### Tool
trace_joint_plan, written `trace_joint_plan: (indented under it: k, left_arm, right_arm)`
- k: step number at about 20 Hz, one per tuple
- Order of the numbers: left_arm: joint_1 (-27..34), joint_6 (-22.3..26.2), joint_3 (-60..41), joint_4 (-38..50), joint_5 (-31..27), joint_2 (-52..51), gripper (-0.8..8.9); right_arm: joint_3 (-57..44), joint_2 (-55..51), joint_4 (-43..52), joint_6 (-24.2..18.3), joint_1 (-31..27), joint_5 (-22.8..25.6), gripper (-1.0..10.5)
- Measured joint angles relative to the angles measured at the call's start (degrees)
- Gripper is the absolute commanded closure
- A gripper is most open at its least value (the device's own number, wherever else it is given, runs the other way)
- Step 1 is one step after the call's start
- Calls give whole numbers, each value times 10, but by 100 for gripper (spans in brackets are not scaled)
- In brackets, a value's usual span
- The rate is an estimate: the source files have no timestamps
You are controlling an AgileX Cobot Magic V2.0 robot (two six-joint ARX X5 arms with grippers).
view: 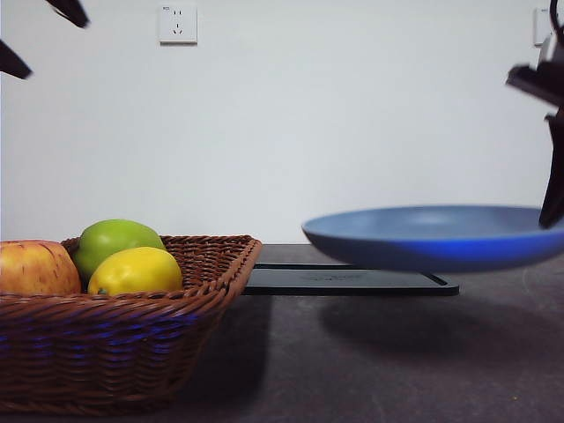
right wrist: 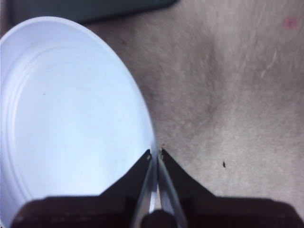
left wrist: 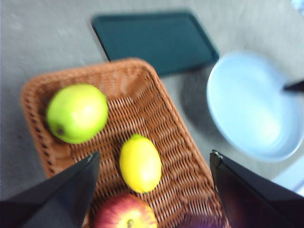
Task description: Take the lemon from the basket,put the lemon in the plate,hand out the plate
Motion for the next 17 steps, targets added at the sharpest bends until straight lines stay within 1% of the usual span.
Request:
trace_joint_plan:
  k: [3,7,9,13,17]
  left_arm:
    - [-64,4,23,-21,-44,76,412]
    - [-133,5,23,-23,-127,167,411]
    - [-145,6,23,-15,-138,205,411]
    - [-156,6,23,31,-155,264,411]
    - [-157,6,23,56,-155,314,411]
  right_arm:
    - [12,-37,-12,-4,0,0,941]
    - [12,-76,-17,-4,0,0,941]
    - [12,-85,-20,-4,0,0,941]
    - [12,-91,-25,-4,0,0,941]
    - [12,-91,-27,-5,0,0,941]
